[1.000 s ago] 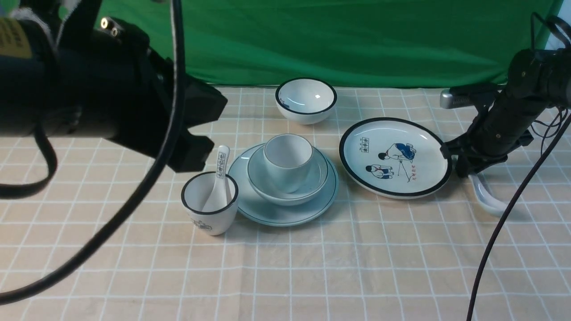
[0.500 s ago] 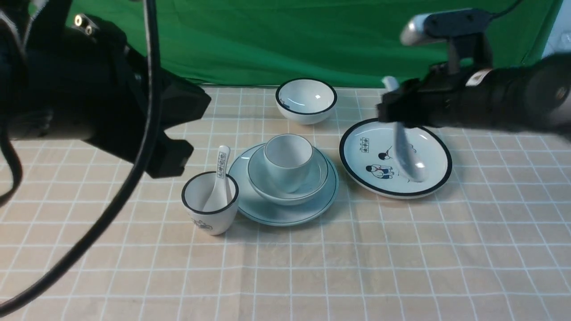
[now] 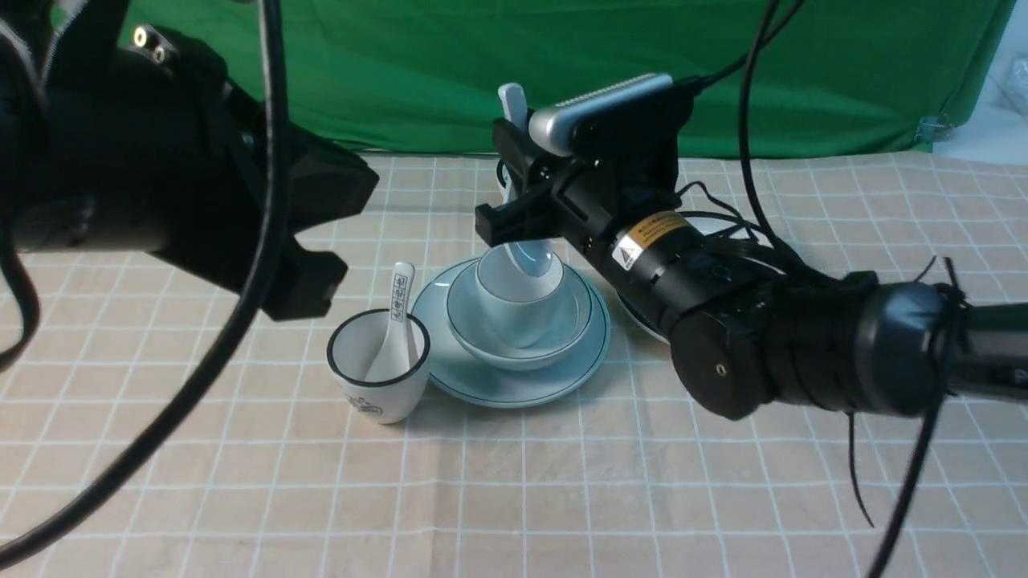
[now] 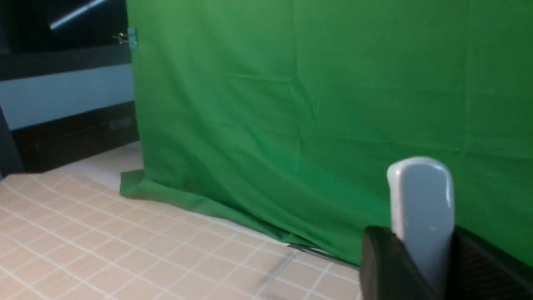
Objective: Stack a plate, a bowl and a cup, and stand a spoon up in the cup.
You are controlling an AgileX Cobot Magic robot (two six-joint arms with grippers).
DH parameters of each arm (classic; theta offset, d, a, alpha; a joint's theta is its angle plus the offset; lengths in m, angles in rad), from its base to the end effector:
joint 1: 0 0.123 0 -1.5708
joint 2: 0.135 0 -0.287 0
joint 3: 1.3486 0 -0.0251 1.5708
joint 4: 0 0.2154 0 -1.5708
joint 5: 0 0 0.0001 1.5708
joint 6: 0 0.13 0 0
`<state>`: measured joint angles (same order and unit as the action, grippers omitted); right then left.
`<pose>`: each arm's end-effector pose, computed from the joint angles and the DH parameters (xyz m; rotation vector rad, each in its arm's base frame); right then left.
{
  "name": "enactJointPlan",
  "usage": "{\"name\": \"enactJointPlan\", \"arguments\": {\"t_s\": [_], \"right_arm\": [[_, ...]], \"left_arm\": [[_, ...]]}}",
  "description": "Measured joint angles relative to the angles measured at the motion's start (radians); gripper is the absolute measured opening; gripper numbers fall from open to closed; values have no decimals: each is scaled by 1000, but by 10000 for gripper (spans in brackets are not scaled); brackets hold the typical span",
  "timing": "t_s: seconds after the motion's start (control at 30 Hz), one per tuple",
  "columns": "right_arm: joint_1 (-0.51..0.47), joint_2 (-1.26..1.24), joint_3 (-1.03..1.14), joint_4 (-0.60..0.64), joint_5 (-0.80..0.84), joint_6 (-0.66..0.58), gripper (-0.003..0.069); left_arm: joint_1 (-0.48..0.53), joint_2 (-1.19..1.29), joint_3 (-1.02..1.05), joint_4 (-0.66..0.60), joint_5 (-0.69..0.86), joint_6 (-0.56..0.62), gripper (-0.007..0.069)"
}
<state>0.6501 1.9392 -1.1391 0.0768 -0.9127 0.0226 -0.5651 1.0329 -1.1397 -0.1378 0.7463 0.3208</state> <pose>0.3590 0.2631 0.2780 -0.3495 1.3508 0.5599 0.1662 -0.1197 0.3857 0.8658 1.9468 -0.3038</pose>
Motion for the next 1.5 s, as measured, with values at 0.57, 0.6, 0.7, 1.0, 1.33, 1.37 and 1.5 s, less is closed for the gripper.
{"name": "enactJointPlan", "arguments": {"t_s": [0.57,0.6,0.7,1.0,1.33,1.37,1.5], "right_arm": [[-51,170,-65,-91,15,163,252],[-51,170,-65,-91,15,164,282],[-51,148,-64,-93,25,164,362],[-51,-264,135,-130,375,126,352],[-51,-860,419,-132,1022,102,32],[-51,-893,435,-132,1059,110,27],[-51,-1017,489,-131,1155,124,38]], "left_arm": [[0,0,0,0,-30,0,1],[0,0,0,0,-30,0,1],[0,-3,0,1,-44,8,1],[0,-307,218,15,-246,20,1],[0,-770,800,-11,-804,20,1],[0,-793,840,-11,-838,20,1],[0,-834,964,-11,-882,20,1]]}}
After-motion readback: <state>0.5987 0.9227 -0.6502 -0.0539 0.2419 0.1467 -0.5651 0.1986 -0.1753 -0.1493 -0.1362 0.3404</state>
